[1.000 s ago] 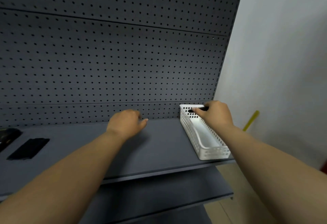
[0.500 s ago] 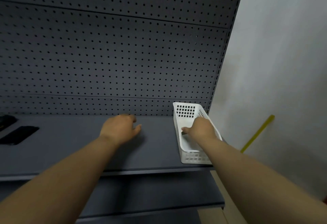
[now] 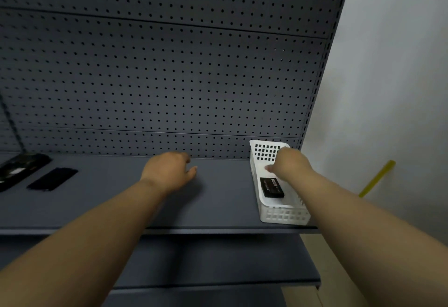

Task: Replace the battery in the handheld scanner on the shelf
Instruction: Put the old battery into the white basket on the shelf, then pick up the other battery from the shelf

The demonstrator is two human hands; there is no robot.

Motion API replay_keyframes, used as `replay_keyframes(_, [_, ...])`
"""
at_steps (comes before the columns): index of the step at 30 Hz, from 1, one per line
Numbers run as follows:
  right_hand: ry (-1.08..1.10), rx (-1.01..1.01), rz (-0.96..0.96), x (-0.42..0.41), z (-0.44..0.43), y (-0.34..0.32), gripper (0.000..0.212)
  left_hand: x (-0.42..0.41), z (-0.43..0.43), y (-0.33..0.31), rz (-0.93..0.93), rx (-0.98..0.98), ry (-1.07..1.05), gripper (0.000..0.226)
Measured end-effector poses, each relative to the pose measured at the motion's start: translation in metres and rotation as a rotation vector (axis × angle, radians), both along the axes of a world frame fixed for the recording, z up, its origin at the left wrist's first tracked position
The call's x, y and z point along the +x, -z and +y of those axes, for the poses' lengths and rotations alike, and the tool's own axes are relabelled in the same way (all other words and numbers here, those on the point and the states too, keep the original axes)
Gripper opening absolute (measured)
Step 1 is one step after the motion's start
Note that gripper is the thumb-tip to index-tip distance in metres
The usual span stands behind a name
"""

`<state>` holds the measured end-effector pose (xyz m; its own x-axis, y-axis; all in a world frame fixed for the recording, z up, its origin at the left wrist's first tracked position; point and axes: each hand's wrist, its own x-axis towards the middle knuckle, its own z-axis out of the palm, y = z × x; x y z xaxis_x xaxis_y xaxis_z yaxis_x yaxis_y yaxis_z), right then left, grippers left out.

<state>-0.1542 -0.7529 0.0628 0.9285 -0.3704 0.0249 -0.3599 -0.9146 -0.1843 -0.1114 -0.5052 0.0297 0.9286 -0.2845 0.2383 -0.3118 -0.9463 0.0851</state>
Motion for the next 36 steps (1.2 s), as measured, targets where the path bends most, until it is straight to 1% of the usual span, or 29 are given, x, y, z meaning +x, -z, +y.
replay_keyframes(1, [-0.018,-0.012,-0.029,0.0,0.006,-0.007,0.023,-0.003,0.005,-0.002,-0.008,0.003,-0.011,0.046])
replay_keyframes(2, [-0.039,-0.023,-0.058,0.001,0.014,-0.013,0.025,-0.005,0.011,-0.004,-0.014,0.005,-0.022,0.046])
replay_keyframes(5, [-0.108,-0.022,-0.075,0.004,0.051,-0.023,0.039,-0.013,0.032,-0.01,-0.027,0.011,-0.051,0.045])
replay_keyframes(9, [-0.244,-0.044,-0.02,0.009,0.117,-0.025,0.032,-0.018,0.071,-0.015,-0.001,-0.02,-0.082,0.045])
replay_keyframes(13, [-0.319,-0.053,0.015,0.019,0.185,-0.021,0.031,-0.013,0.123,-0.015,0.009,-0.011,-0.099,0.046])
replay_keyframes(16, [-0.333,-0.06,0.045,0.031,0.239,-0.016,0.032,-0.004,0.17,-0.014,0.037,0.003,-0.092,0.048])
replay_keyframes(22, [-0.304,-0.002,0.059,0.055,0.342,-0.006,0.029,0.024,0.268,-0.014,0.05,0.074,-0.055,0.05])
replay_keyframes(26, [-0.308,0.002,0.056,0.065,0.399,0.003,0.045,0.037,0.322,-0.011,0.046,0.115,-0.022,0.05])
replay_keyframes(31, [-0.336,0.004,0.046,0.073,0.447,0.013,0.052,0.047,0.367,-0.006,0.029,0.142,-0.003,0.047])
replay_keyframes(36, [-0.362,-0.03,0.042,0.084,0.47,0.014,0.057,0.055,0.392,-0.006,0.047,0.126,-0.026,0.042])
